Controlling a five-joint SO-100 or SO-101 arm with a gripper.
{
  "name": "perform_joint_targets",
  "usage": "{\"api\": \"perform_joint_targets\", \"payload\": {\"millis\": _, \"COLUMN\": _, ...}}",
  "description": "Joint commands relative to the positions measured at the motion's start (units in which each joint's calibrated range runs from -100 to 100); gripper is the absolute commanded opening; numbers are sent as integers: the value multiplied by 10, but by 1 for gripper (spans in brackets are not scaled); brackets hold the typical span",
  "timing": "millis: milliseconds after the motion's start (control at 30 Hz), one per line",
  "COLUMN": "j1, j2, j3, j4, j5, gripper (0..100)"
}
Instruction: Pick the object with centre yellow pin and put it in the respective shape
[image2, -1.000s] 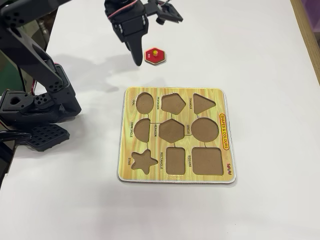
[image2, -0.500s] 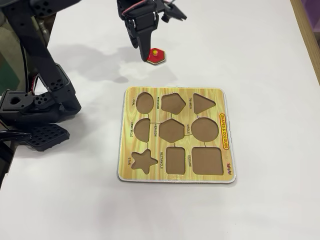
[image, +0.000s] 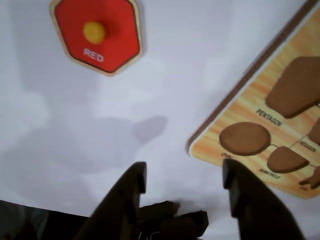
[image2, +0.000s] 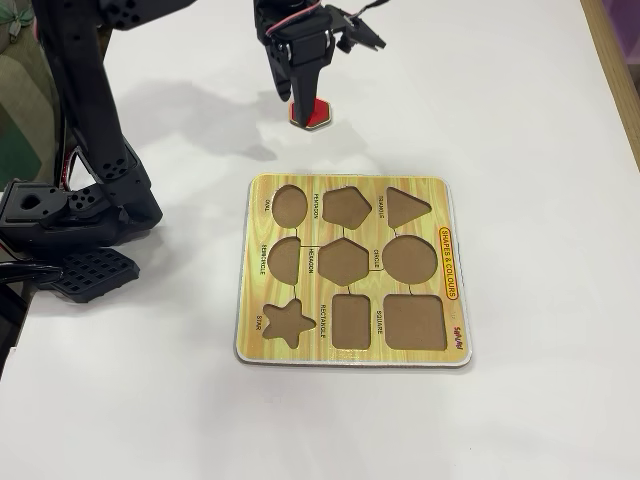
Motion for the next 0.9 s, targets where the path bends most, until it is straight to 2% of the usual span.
{"api": "perform_joint_targets", "payload": {"millis": 0, "j1": -34, "j2": 17, "j3": -77, "j4": -2, "j5": -3, "gripper": 18}}
{"api": "perform_joint_targets", "payload": {"millis": 200, "j1": -71, "j2": 72, "j3": -152, "j4": -2, "j5": -2, "gripper": 18}}
{"api": "perform_joint_targets", "payload": {"millis": 867, "j1": -79, "j2": 227, "j3": -299, "j4": -2, "j5": 3, "gripper": 18}}
